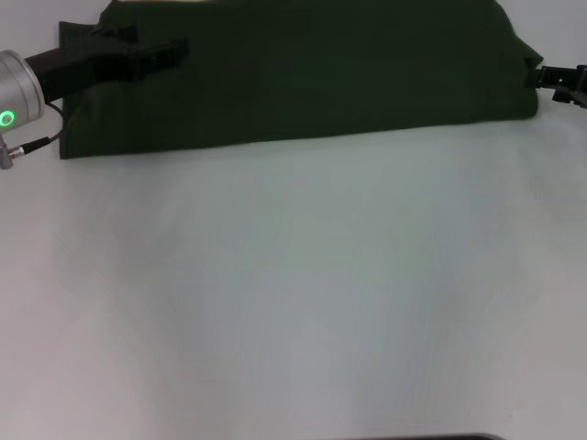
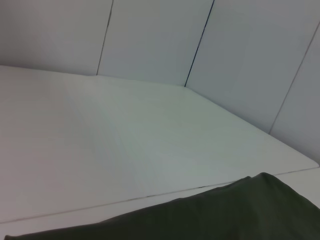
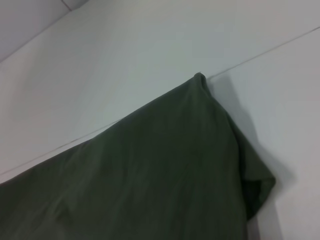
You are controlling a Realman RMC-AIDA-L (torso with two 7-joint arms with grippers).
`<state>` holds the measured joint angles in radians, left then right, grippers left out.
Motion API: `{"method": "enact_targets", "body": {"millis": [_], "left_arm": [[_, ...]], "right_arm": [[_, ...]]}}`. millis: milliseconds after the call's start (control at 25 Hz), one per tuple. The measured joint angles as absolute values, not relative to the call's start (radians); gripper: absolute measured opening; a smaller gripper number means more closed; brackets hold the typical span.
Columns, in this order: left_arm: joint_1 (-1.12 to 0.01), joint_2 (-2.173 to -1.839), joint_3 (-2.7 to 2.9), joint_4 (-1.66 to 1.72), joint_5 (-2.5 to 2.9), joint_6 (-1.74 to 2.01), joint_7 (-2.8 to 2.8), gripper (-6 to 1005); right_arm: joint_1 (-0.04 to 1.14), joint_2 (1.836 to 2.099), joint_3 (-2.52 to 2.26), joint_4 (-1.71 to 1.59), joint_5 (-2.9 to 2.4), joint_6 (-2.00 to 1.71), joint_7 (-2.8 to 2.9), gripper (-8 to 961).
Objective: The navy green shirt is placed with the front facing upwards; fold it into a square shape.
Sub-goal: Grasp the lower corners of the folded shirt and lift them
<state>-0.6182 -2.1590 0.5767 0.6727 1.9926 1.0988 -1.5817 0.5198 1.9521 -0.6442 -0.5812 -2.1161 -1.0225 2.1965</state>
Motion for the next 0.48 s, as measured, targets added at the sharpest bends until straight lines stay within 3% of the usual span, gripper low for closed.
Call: {"method": "enact_targets", "body": {"millis": [480], "left_arm": [[-0.620, -2.160, 0.577, 0.671, 1.990, 1.062, -1.582, 917]], "right_arm": [[0.546, 1.962, -0.648, -0.553, -2.119, -0.969, 2.193, 659]]}}
